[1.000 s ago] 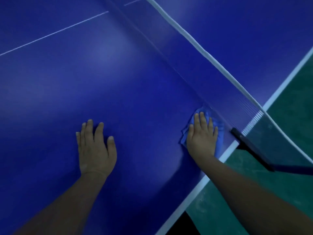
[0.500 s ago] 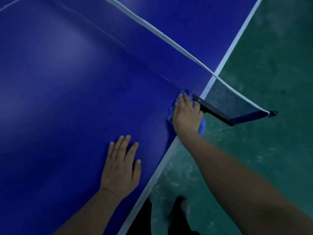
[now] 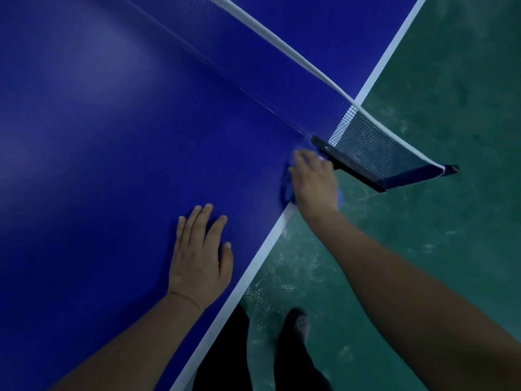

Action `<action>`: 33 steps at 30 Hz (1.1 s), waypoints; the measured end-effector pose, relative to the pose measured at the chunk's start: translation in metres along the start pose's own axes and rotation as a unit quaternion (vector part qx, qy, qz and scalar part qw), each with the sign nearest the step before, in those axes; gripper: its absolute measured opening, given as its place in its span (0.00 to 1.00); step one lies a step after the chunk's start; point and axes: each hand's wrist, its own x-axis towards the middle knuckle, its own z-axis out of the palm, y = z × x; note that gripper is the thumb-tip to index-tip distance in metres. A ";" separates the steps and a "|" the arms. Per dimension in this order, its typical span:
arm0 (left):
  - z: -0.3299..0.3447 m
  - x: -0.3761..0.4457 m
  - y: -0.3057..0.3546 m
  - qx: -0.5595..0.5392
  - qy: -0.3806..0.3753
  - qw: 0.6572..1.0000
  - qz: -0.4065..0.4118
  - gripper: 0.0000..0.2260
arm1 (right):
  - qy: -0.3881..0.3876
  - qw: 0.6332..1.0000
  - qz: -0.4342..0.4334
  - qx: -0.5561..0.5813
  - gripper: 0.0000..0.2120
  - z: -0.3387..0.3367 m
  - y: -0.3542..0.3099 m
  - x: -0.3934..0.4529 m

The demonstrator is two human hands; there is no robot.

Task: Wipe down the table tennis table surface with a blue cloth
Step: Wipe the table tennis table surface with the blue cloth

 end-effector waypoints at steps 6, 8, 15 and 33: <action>-0.006 -0.011 -0.014 -0.016 0.017 0.999 -0.045 0.23 | 0.171 0.960 0.136 0.174 0.10 -0.021 0.008 -0.037; -0.006 -0.011 -0.015 -0.017 0.020 0.998 -0.049 0.23 | 0.224 0.954 0.112 0.166 0.15 -0.031 -0.018 -0.004; -0.013 0.006 -0.012 -0.029 0.038 0.998 -0.042 0.22 | -0.011 0.994 0.087 -0.066 0.24 0.009 -0.004 0.049; -0.030 -0.011 -0.049 -0.044 0.068 0.987 -0.142 0.22 | 0.171 0.957 -0.209 0.110 0.15 0.003 -0.111 -0.015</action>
